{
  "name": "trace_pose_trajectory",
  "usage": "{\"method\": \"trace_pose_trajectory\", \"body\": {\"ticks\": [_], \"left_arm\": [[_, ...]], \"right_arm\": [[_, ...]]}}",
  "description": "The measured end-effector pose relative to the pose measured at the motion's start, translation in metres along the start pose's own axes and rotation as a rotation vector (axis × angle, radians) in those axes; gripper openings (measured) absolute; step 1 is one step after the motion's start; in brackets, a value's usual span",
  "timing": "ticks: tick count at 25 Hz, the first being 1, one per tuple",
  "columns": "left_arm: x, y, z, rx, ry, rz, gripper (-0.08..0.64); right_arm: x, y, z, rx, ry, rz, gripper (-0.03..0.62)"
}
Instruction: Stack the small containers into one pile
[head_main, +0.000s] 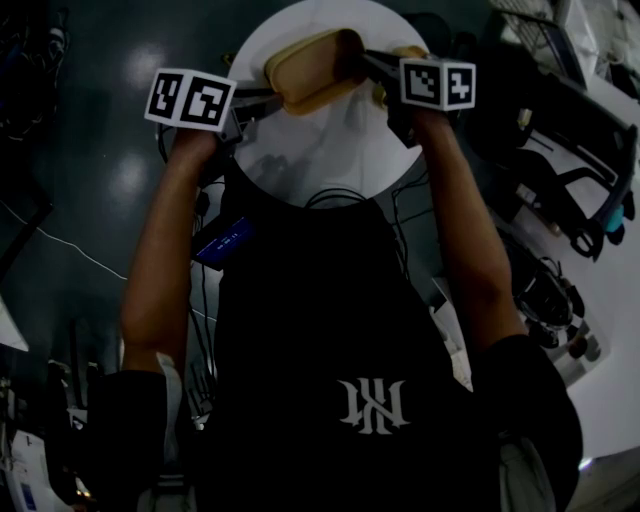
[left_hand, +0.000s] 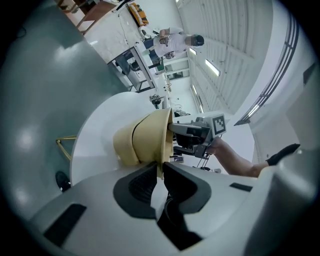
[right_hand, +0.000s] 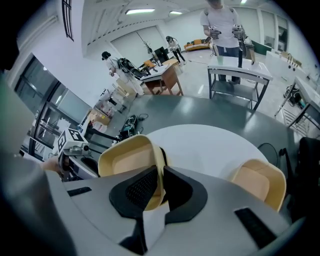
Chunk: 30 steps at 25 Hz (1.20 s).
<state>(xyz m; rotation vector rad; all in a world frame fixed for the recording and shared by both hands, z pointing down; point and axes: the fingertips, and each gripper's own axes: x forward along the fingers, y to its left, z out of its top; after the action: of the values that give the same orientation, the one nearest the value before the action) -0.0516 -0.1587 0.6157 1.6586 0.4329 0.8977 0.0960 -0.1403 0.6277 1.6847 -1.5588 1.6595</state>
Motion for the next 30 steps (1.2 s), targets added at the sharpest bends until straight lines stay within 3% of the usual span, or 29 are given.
{"method": "trace_pose_trajectory", "body": {"ticks": [15, 22, 30], "left_arm": [[-0.004, -0.004, 0.0, -0.108, -0.026, -0.063, 0.043], [-0.003, 0.014, 0.002, -0.134, -0.038, -0.021, 0.043], [-0.006, 0.021, 0.005, -0.094, -0.06, 0.036, 0.046]], "right_arm": [[-0.005, 0.006, -0.005, 0.076, 0.086, 0.033, 0.063], [0.001, 0.006, -0.003, 0.096, 0.081, 0.044, 0.063], [0.009, 0.003, -0.009, -0.032, 0.076, -0.017, 0.062]]}}
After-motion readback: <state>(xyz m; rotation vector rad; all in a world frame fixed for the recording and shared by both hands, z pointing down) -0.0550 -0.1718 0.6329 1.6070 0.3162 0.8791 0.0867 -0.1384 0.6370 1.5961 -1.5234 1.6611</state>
